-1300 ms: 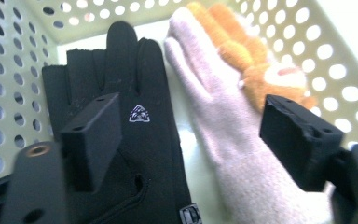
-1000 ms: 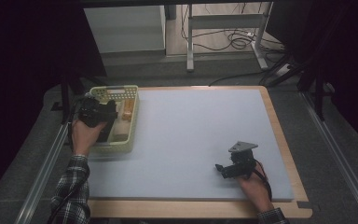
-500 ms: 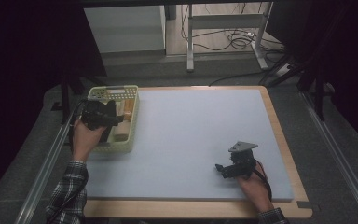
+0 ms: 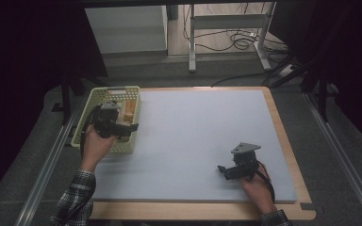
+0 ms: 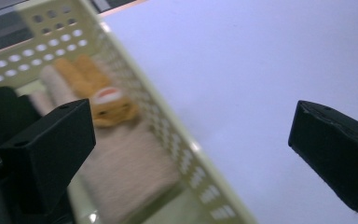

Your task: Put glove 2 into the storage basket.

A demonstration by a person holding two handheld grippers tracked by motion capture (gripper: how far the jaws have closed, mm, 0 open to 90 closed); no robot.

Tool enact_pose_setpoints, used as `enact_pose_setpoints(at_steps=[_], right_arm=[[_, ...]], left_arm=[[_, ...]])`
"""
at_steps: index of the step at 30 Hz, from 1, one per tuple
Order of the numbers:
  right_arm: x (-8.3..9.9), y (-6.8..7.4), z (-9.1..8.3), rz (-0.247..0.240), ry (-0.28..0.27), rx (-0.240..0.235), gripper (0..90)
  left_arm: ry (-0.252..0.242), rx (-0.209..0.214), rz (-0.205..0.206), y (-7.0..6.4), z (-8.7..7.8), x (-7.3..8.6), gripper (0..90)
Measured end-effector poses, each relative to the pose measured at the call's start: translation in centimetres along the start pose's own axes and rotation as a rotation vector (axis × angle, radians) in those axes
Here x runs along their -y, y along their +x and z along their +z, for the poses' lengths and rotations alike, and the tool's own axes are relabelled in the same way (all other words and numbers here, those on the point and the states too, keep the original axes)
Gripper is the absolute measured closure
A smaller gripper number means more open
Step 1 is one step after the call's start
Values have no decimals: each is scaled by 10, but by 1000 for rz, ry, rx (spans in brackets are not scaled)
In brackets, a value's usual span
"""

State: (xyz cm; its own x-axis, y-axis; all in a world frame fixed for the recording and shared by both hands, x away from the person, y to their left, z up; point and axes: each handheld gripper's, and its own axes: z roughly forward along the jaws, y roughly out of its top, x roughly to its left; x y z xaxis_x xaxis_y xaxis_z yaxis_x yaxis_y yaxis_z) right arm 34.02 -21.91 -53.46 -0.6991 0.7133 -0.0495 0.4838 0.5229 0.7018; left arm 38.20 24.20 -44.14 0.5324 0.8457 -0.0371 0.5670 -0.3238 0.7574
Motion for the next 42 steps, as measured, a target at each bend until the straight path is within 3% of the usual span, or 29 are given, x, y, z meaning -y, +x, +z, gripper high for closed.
enact_pose_setpoints(at_steps=[11,20,31,42], right_arm=[[0,0,0,0,1,0,35],[0,0,0,-1,1,1,35],[0,0,0,-1,1,1,35],[0,0,0,-1,0,1,35]], left_arm=[[-31,86,103,-50,8,1,6],[-40,142,162,-86,21,14,3],[-18,180,200,-110,36,45,0],[39,204,217,-118,51,74,0]])
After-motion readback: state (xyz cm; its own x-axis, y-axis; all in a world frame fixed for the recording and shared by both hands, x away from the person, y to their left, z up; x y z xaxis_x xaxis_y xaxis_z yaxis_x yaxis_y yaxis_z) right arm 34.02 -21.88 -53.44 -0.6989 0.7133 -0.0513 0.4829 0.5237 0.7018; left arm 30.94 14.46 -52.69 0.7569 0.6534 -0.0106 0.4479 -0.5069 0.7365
